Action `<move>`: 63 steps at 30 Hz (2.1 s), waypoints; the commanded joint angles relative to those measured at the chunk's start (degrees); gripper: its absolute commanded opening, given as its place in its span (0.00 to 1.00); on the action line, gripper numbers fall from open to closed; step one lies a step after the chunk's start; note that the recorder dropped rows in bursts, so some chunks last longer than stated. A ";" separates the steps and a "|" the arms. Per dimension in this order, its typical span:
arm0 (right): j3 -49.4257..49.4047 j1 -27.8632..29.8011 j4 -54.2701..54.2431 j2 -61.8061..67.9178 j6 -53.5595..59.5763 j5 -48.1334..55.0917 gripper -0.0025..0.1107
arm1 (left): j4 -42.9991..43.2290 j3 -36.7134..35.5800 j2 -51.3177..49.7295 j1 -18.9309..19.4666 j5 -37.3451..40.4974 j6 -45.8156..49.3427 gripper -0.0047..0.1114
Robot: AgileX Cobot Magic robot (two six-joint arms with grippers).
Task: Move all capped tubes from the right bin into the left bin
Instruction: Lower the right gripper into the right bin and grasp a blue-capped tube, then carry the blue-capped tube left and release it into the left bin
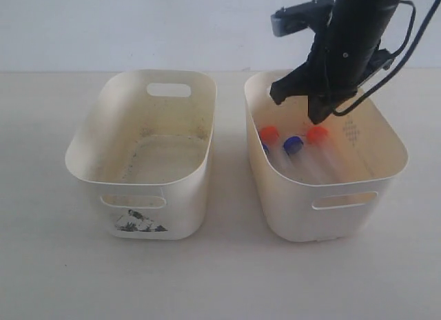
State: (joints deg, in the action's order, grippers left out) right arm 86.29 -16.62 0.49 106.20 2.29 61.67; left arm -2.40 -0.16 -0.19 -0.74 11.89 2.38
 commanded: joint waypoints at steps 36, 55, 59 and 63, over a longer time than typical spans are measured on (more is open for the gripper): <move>7.91 0.06 1.76 -0.64 -3.75 -1.45 0.02 | 0.10 0.16 0.19 0.14 -0.55 -0.38 0.08; 9.23 -7.22 -43.53 2.37 34.24 -13.76 0.43 | 0.10 0.16 0.19 0.14 -0.55 -0.38 0.08; 13.02 -4.49 -30.37 -0.73 27.97 -6.43 0.05 | 0.10 0.16 0.19 0.14 -0.55 -0.38 0.08; 13.41 -0.58 -18.29 -4.47 13.21 1.63 0.06 | 0.10 0.16 0.19 0.14 -0.55 -0.38 0.08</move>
State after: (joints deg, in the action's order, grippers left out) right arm 99.13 -19.93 -26.06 104.79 24.67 57.47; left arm -2.40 -0.16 -0.19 -0.74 11.89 2.38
